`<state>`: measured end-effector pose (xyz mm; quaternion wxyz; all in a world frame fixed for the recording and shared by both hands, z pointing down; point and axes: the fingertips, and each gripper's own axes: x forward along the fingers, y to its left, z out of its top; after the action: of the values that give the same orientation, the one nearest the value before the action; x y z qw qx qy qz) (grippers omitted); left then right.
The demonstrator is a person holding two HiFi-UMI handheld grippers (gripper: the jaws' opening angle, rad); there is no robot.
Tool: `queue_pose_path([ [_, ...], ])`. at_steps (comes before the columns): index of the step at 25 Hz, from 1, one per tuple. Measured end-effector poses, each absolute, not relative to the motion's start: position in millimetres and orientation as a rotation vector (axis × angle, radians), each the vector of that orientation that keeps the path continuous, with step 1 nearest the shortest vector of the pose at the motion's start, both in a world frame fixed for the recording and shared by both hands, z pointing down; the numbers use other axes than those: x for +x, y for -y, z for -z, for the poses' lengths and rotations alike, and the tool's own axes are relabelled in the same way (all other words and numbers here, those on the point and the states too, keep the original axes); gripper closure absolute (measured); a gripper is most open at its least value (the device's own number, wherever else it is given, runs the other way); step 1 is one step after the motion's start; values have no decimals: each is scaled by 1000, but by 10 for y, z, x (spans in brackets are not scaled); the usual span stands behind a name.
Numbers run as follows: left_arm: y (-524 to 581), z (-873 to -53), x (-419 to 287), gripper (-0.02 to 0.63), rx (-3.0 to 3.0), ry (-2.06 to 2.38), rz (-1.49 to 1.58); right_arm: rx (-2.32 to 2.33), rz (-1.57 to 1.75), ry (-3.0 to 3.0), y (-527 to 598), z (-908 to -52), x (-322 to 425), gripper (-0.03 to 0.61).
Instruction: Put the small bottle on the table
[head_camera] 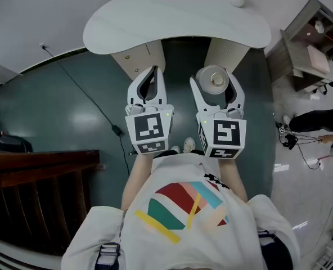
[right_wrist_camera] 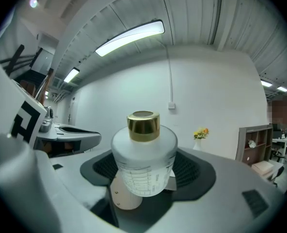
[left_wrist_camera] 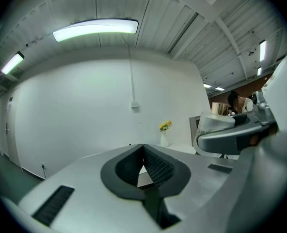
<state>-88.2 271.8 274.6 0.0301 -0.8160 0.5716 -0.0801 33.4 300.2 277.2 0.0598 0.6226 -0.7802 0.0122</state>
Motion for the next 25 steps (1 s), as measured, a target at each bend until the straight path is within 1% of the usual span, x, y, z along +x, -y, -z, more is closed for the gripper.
queue_pose_path([
  [12,-2541,-2824,-621,597,-2512,-1800,241,1831,-5,2424,-2828,-2800,579,245],
  [25,-2303,-2828,-627,597,-2518,-1810,158,1801,24,2402,-2614,-2855,662,245],
])
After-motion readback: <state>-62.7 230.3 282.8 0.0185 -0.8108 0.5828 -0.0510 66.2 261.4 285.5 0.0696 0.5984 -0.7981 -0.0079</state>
